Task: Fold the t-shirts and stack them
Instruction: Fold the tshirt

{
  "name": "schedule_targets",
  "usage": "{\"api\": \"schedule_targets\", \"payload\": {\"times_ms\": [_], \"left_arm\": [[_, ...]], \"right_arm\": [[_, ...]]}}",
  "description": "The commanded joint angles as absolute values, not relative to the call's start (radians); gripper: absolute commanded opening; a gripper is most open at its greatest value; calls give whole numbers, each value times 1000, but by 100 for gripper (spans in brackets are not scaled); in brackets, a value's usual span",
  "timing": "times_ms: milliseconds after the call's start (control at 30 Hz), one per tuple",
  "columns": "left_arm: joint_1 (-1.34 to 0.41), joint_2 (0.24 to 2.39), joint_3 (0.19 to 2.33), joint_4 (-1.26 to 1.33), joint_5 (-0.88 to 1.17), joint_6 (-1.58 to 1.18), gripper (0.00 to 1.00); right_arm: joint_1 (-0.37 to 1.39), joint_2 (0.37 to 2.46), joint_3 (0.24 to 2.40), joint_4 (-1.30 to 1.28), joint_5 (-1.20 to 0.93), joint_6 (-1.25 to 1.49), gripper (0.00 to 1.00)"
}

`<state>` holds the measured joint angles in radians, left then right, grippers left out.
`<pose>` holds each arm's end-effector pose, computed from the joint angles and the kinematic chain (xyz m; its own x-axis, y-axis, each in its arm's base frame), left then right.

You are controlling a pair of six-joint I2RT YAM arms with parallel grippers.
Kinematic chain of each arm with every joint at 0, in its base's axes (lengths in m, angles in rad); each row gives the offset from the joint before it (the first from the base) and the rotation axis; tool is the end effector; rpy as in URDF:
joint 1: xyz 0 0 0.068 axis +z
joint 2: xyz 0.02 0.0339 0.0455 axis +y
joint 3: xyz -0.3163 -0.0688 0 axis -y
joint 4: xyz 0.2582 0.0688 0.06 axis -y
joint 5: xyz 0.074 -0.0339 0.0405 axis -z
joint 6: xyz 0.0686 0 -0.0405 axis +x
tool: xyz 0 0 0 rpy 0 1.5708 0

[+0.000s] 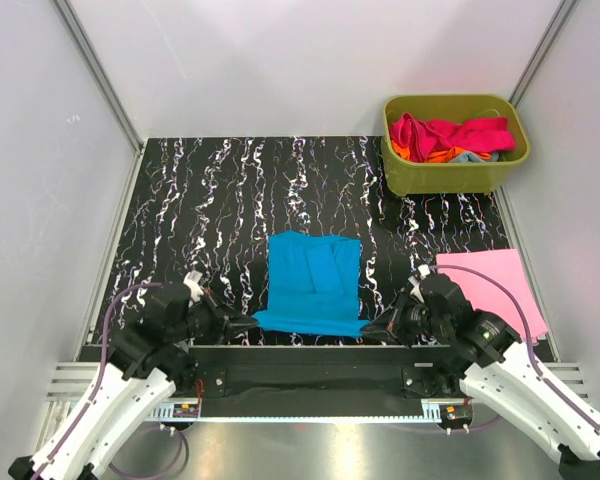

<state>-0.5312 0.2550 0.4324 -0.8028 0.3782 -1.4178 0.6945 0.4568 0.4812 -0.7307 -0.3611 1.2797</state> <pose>0.0468 -0.0569 0.2173 -0.7973 -0.5968 0.0901 -0.3878 0.3921 -0.8342 0.0597 0.0813 0.2296 -0.9145 0.4046 0.0013 0.2466 0.5548 0.7946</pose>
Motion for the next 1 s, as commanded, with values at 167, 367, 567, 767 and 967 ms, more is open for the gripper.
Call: {"api": "schedule_targets", "payload": {"times_ms": [167, 367, 567, 767, 967], "left_arm": [[-519, 618, 667, -727, 262, -1293, 0], [-496, 884, 825, -652, 241, -1211, 0], [-391, 1086, 991, -591, 302, -1112, 0], [-312, 1268, 1087, -548, 351, -1052, 0], [-282, 1434, 1155, -488, 411, -1020, 0]], "right_arm": [[692, 745, 710, -716, -223, 1171, 0], [583, 978, 863, -670, -283, 1068, 0], [408, 1155, 991, -658, -423, 957, 0], [361, 1324, 1080, -635, -483, 894, 0], [265, 1431, 1126, -632, -537, 844, 0]]}}
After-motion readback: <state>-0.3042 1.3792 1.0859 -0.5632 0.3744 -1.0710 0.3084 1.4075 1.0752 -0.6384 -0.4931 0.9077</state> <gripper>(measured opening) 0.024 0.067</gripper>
